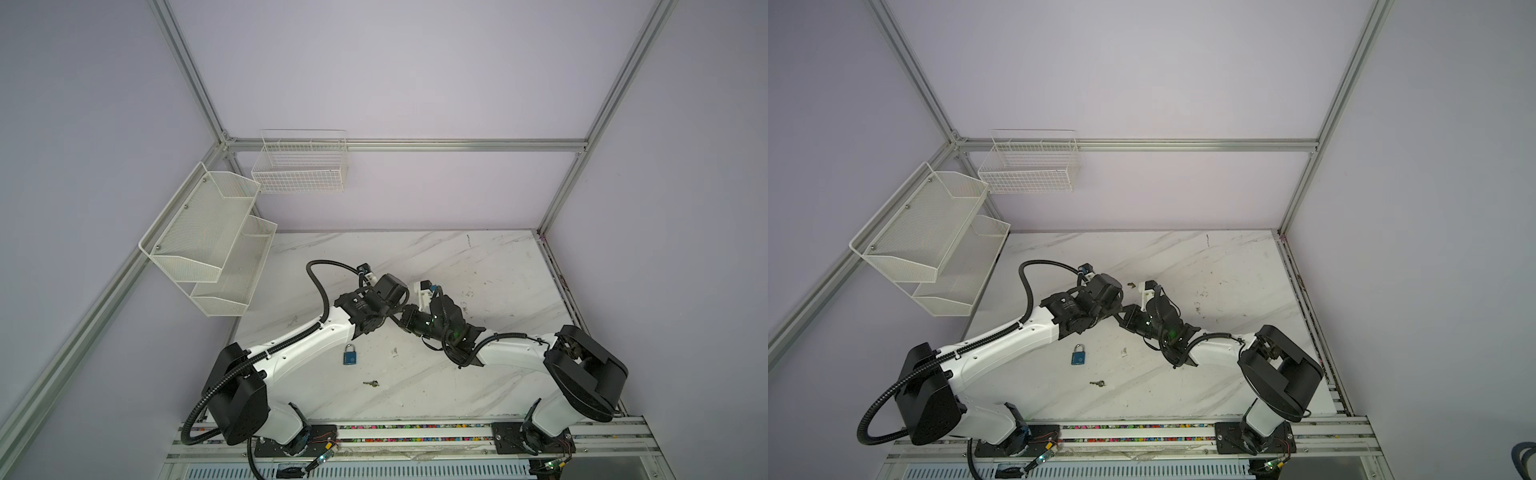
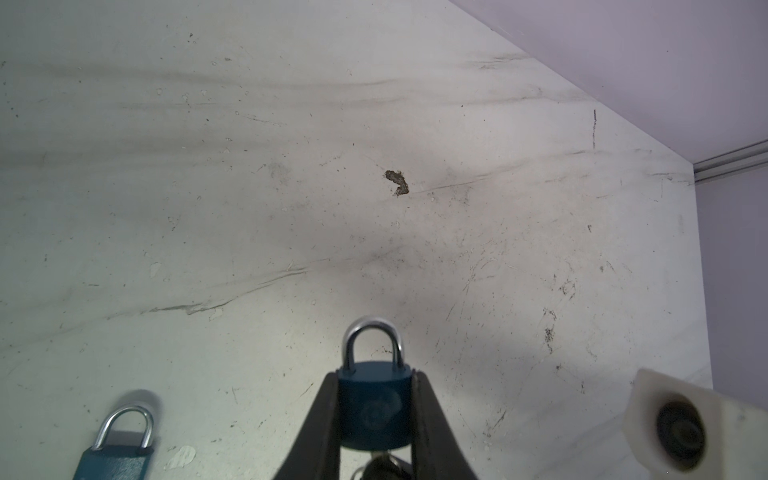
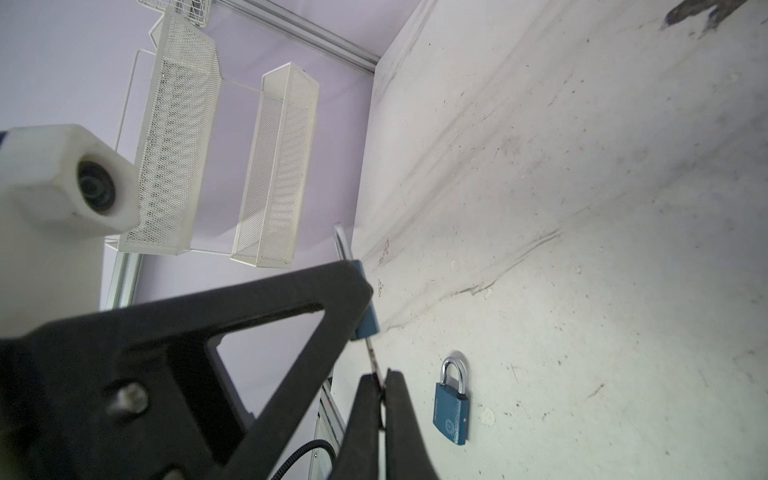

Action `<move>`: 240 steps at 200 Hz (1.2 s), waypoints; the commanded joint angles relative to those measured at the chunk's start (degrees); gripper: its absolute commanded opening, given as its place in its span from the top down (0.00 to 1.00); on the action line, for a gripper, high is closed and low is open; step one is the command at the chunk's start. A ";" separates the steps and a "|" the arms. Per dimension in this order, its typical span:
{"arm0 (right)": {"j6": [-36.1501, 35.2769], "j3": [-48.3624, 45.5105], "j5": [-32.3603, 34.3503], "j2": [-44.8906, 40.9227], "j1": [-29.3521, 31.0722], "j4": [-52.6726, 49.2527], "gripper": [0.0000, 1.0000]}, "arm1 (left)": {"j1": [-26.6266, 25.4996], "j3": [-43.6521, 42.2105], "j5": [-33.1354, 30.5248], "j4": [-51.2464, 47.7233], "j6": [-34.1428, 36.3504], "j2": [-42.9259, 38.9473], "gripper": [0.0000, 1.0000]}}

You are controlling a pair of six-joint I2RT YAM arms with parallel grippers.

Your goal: Unlock with the key

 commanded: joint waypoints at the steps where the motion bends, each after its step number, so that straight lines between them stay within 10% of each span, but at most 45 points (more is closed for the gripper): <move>1: -0.96 3.56 -0.78 0.81 -1.32 2.14 1.00 | -2.33 0.32 3.86 -2.70 1.84 -0.70 1.00; 109: -3.20 1.21 -4.94 -0.09 -3.23 4.97 1.00 | -2.15 3.99 -1.40 -1.17 0.51 -0.53 1.00; 170: -8.68 -3.57 -10.92 -3.16 -3.20 9.04 0.73 | -0.05 2.82 -4.79 2.73 -2.34 -2.11 1.00; 240: -5.08 -4.88 -7.02 -1.60 -3.77 13.37 0.76 | 0.72 1.48 -3.60 5.27 -3.21 -4.69 1.00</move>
